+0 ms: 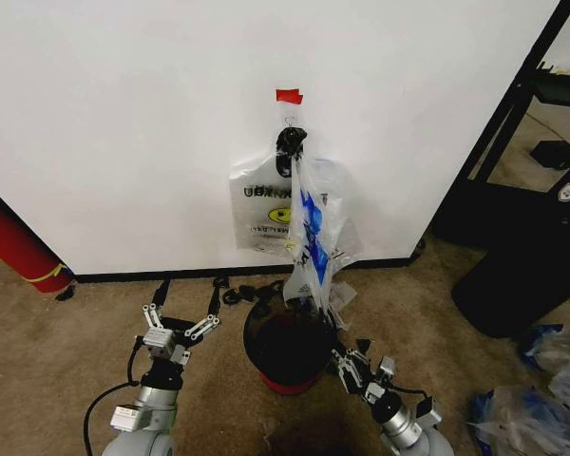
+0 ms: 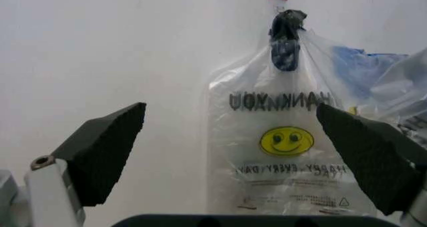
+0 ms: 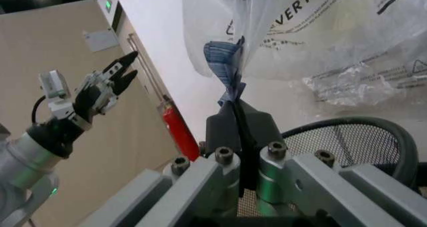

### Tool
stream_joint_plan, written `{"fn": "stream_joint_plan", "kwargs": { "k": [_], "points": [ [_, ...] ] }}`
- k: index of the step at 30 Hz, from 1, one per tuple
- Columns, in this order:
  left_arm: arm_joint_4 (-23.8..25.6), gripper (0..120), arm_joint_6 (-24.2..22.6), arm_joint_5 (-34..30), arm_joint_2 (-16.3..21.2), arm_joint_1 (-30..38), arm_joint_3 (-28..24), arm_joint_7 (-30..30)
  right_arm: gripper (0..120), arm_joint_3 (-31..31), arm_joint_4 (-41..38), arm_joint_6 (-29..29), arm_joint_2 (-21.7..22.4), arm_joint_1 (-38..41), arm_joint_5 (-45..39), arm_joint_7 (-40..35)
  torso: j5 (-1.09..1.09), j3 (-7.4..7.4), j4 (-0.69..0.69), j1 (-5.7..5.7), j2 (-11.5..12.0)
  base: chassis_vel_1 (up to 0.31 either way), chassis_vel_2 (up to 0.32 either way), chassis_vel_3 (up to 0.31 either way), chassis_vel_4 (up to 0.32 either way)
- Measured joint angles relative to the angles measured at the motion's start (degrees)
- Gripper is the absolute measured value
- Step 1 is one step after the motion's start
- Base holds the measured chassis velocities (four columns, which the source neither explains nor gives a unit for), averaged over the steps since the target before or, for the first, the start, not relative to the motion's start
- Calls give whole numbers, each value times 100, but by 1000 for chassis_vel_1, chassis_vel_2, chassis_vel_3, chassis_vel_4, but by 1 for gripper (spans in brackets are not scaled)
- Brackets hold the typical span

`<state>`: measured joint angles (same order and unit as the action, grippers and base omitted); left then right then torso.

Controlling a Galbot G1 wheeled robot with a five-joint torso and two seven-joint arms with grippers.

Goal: Pick up the garbage bag from the wall and place it over the trash bin.

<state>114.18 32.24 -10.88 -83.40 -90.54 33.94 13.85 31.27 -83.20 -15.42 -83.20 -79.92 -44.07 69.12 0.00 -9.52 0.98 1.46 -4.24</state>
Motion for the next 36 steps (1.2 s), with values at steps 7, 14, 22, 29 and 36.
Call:
{"fn": "stream_joint_plan", "kwargs": {
  "k": [7,14,22,29,36],
  "points": [
    [-61,100,-6,-2,-22,68,4,-4,0,149,42,4,-69,36,-33,312,0,0,0,0,0,0,0,0,0],
    [-200,100,-20,76,-108,199,-53,-2,0,-202,-169,-471,-23,318,-480,-499,0,0,0,0,0,0,0,0,0],
    [-283,100,-40,154,-169,277,-111,10,0,-845,-776,-933,49,728,-743,-1757,0,0,0,0,0,0,0,0,0],
    [-269,100,-43,79,-92,287,-27,-2,3,-1180,-681,-1000,464,1114,71,-2561,1,-1,0,0,0,0,0,0,0],
    [-301,100,-24,-47,-14,290,25,-15,28,-758,-858,-962,1259,639,367,-1493,1,0,1,0,0,0,0,0,0]
  ]
}}
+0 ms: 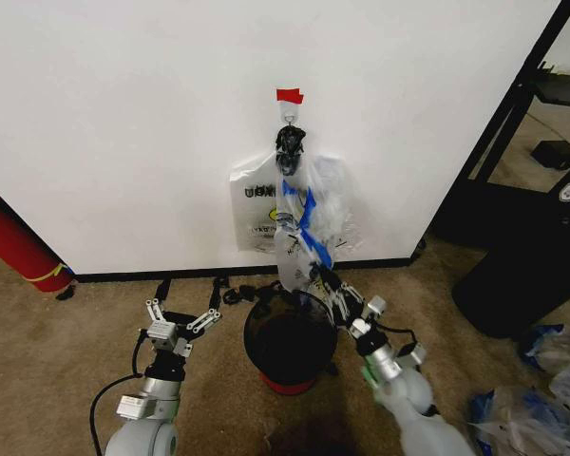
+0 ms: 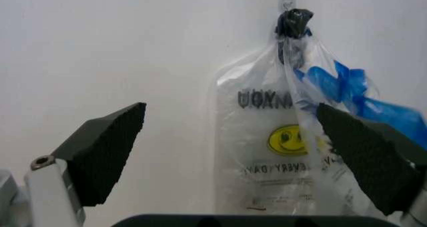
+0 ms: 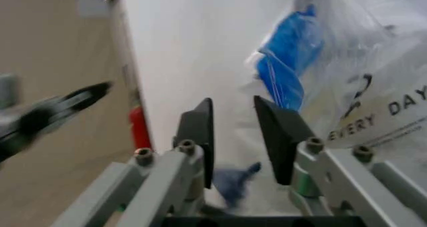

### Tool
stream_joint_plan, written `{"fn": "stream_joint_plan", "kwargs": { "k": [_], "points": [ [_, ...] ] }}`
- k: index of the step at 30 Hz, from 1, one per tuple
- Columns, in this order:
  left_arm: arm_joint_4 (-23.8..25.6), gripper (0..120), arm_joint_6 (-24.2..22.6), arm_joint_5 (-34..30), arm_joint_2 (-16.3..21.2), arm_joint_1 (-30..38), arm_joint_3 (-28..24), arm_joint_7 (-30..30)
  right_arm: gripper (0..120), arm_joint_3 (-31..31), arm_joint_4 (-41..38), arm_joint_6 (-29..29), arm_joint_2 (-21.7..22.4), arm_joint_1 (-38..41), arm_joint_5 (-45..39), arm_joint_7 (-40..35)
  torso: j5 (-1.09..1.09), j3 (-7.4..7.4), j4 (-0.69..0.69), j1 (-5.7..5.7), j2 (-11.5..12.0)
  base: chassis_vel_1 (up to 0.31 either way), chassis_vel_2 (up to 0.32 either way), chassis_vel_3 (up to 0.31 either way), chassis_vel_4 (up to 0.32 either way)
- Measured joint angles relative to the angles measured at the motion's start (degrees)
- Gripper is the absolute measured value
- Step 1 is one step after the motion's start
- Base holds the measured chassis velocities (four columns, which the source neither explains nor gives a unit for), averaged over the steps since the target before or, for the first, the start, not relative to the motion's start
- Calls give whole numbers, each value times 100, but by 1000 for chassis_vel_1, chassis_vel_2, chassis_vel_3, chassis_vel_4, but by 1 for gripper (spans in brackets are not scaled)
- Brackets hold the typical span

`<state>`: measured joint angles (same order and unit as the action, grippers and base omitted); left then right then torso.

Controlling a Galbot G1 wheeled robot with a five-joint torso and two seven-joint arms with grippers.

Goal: Pick up the garbage bag from the wall and place it over the trash bin.

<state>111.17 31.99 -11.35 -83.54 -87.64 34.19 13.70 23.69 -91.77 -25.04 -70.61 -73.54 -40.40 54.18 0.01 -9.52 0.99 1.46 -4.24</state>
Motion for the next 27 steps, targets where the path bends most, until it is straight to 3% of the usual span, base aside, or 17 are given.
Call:
{"fn": "stream_joint_plan", "kwargs": {
  "k": [6,9,13,14,16,19,21,27],
  "points": [
    [-66,100,17,28,-33,74,-107,9,53,764,-544,292,308,-389,-77,1267,0,0,0,0,0,0,0,0,0],
    [-67,100,17,50,-44,84,-135,13,61,898,-761,349,343,-435,-138,1275,-1,0,0,0,0,0,0,0,0],
    [-67,100,17,93,-50,72,-146,22,78,432,-861,-135,348,-219,203,-419,-2,0,-1,0,0,0,0,0,0],
    [-67,100,17,93,-50,72,-146,22,78,432,-861,-135,348,-219,203,-419,-2,0,-1,0,0,0,0,0,0],
    [-71,100,18,119,-64,66,-151,25,85,-122,-685,-344,290,29,411,-1070,-1,0,-3,0,0,0,0,0,0],
    [-83,100,19,139,-75,63,-141,26,98,-829,-323,-556,94,527,773,-1365,-1,0,-2,0,0,0,0,0,0],
    [-90,100,19,143,-73,63,-105,24,100,-1275,-91,-600,-95,920,1072,-1535,-2,0,-3,0,0,0,0,0,0],
    [-108,100,18,112,-37,55,11,-20,100,-1709,169,-505,-465,1546,2146,-2538,-2,0,-2,0,0,0,0,0,0]
  ]
}}
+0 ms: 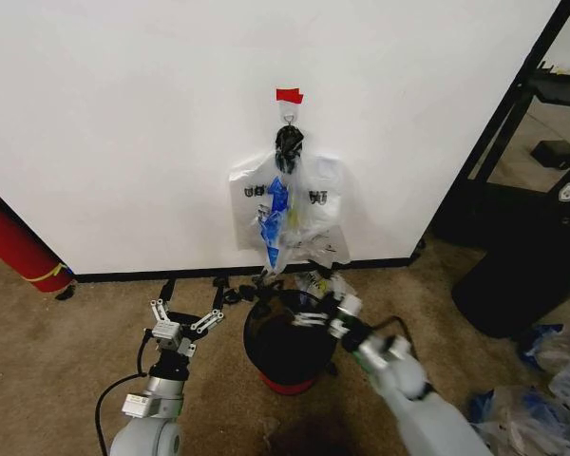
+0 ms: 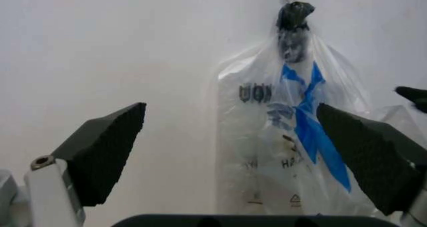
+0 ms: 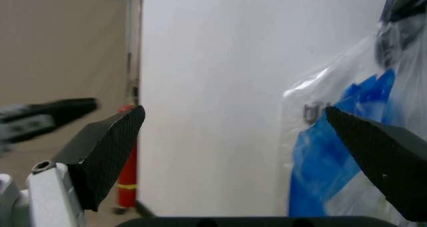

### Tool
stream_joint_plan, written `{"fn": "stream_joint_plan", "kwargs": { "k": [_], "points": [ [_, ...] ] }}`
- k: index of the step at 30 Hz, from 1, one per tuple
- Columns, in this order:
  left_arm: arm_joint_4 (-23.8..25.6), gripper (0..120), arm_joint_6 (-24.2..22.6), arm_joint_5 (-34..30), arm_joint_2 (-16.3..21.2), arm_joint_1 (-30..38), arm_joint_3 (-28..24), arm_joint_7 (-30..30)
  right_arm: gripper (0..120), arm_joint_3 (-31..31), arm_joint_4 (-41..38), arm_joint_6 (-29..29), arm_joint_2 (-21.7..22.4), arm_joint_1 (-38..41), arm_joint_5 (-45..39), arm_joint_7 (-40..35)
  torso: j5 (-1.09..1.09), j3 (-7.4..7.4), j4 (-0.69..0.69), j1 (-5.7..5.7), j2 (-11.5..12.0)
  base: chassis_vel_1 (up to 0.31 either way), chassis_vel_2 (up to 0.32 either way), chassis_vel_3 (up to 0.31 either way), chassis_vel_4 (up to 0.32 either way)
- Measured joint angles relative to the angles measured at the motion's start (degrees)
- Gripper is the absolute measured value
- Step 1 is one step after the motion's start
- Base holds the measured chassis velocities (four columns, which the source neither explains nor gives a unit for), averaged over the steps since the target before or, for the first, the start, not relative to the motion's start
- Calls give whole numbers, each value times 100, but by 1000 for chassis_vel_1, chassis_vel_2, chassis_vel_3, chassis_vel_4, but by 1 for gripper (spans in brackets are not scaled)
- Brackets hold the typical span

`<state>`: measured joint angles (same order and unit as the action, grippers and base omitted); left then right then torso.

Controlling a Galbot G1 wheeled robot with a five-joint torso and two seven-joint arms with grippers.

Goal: Pick up the garbage bag from the wall and place it over the trash bin.

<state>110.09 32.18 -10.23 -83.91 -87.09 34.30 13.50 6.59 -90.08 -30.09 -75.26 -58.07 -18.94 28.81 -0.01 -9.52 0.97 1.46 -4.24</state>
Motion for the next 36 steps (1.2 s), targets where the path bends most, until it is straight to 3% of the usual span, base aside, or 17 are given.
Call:
{"fn": "stream_joint_plan", "kwargs": {
  "k": [11,18,22,24,36],
  "points": [
    [-105,100,34,-5,-68,57,-3,-22,100,-240,322,369,151,372,764,-785,0,0,2,0,0,0,0,0,0],
    [-100,100,35,56,-87,80,-38,-15,97,-697,500,934,109,761,952,-1476,0,0,0,0,0,0,0,0,0],
    [-89,100,41,52,-41,41,6,-21,81,-846,572,1298,36,946,1107,-1704,0,0,0,0,0,0,0,0,0],
    [-85,100,46,49,-28,33,17,-25,78,-856,596,1348,17,973,1185,-1724,0,0,0,0,0,0,0,0,0],
    [-121,100,116,31,11,31,27,-72,32,-648,321,1730,127,895,1493,-1865,0,0,2,-1,0,0,0,0,0]
  ]
}}
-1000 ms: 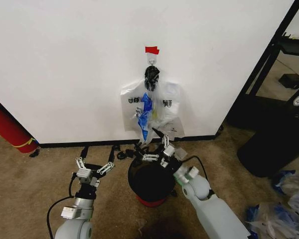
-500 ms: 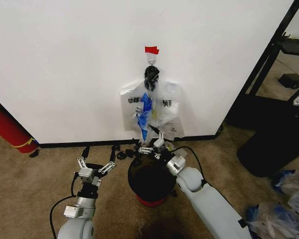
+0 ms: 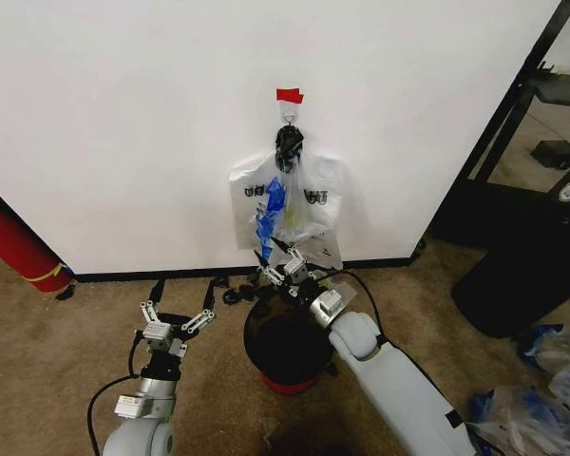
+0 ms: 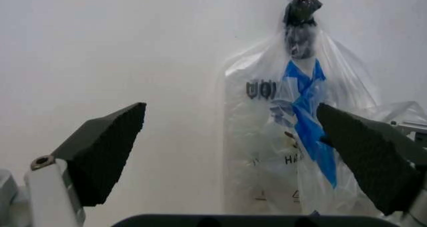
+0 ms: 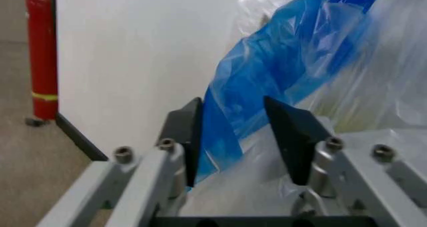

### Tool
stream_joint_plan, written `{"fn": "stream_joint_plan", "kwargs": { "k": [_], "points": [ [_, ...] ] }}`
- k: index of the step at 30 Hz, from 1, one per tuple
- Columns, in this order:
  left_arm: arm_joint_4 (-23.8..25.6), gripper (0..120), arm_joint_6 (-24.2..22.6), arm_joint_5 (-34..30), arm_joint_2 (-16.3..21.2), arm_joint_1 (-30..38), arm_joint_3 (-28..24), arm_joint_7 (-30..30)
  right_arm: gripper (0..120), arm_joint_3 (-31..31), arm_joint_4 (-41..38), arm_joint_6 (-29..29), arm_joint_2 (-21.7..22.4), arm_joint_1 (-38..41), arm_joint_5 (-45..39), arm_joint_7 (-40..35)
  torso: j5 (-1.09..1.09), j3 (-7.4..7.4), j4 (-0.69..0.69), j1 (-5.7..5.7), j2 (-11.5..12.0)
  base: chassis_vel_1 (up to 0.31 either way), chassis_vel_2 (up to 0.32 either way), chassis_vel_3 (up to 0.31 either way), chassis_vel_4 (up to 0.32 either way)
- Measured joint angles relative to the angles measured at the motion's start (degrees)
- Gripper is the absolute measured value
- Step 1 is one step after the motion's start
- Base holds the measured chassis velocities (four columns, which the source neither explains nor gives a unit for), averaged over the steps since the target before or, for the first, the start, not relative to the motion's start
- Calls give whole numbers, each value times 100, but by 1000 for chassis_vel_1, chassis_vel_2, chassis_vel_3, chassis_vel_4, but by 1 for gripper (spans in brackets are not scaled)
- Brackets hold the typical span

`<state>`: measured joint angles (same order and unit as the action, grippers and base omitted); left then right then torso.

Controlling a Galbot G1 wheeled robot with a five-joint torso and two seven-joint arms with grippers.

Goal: Pick up the garbage bag from the wall and place it over the trash bin.

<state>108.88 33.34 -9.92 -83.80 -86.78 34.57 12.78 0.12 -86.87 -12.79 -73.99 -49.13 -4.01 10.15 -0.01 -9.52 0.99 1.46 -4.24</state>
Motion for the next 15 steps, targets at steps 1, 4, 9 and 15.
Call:
{"fn": "stream_joint_plan", "kwargs": {
  "k": [1,4,9,15],
  "points": [
    [-4,100,6,5,-7,0,-11,1,28,29,13,37,29,11,3,-2,0,0,1,0,0,0,0,0,0],
    [-7,100,14,20,-24,0,-29,6,20,53,71,43,57,50,-23,1,0,0,0,0,0,0,0,0,0],
    [-7,100,20,34,-16,-16,-7,10,10,31,-84,-121,109,50,-583,457,1,0,-1,0,0,0,0,0,0],
    [-25,100,27,55,-41,-16,4,10,32,-27,-224,-85,243,84,-540,496,1,0,-1,0,0,0,0,0,0]
  ]
}}
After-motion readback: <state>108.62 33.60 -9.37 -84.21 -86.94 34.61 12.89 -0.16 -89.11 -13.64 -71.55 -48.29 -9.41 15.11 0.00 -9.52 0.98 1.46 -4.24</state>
